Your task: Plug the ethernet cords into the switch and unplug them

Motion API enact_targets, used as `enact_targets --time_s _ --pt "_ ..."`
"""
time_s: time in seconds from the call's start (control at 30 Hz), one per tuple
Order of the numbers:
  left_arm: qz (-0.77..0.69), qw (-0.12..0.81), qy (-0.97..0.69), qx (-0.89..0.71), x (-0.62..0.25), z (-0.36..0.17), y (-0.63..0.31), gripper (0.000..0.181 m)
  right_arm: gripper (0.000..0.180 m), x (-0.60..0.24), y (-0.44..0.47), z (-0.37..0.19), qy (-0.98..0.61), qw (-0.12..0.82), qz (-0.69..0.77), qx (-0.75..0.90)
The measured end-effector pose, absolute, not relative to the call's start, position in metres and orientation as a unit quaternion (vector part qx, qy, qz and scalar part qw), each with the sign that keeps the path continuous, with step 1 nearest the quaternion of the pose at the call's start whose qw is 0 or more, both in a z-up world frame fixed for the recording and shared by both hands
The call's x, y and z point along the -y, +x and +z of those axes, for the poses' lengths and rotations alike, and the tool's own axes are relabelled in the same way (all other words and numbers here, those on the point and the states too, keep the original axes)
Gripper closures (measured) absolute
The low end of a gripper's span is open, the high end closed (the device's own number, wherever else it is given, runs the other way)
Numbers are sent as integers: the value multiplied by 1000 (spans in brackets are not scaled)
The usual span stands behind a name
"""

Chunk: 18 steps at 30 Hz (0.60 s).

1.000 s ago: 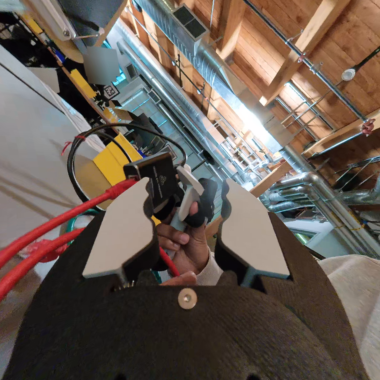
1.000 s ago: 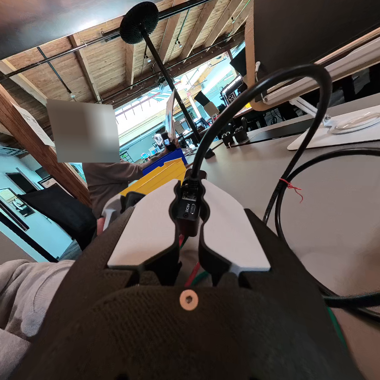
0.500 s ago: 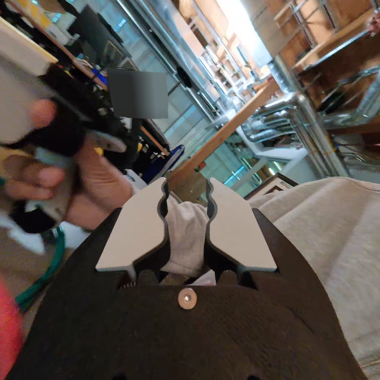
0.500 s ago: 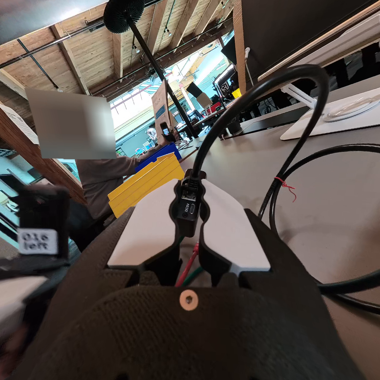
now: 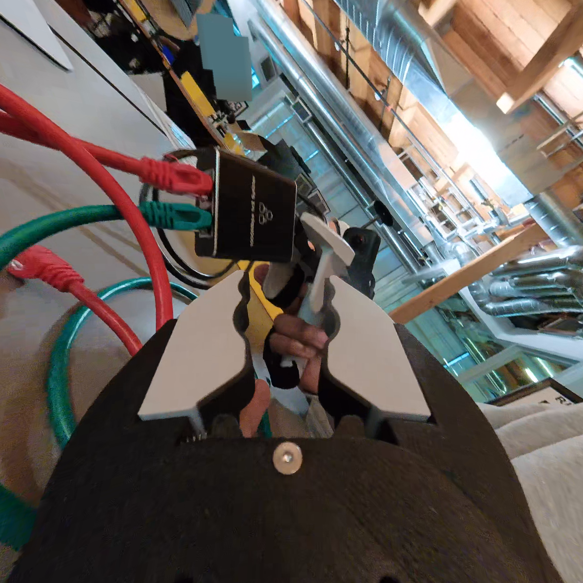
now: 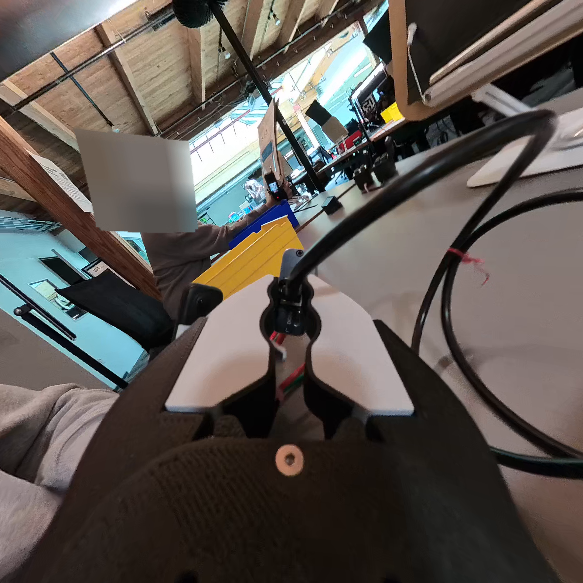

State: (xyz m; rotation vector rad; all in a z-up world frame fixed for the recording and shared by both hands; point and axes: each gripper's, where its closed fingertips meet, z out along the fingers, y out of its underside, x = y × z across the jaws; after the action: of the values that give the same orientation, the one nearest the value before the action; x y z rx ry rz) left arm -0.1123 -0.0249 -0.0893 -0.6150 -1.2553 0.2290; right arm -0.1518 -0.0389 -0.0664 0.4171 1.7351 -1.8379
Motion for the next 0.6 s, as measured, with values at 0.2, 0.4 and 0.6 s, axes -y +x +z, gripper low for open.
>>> enact_targets --time_s 0.2,0.4,0.6 --pt "74 782 -243 570 45 -84 -115 118 165 43 -147 -72 176 332 -670 -641" --pt "3 775 -295 558 13 -81 -129 71 166 40 -147 -62 197 428 -672 -572" --pt "32 817 -216 534 41 -69 -126 80 168 40 -135 -57 200 499 -657 -529"
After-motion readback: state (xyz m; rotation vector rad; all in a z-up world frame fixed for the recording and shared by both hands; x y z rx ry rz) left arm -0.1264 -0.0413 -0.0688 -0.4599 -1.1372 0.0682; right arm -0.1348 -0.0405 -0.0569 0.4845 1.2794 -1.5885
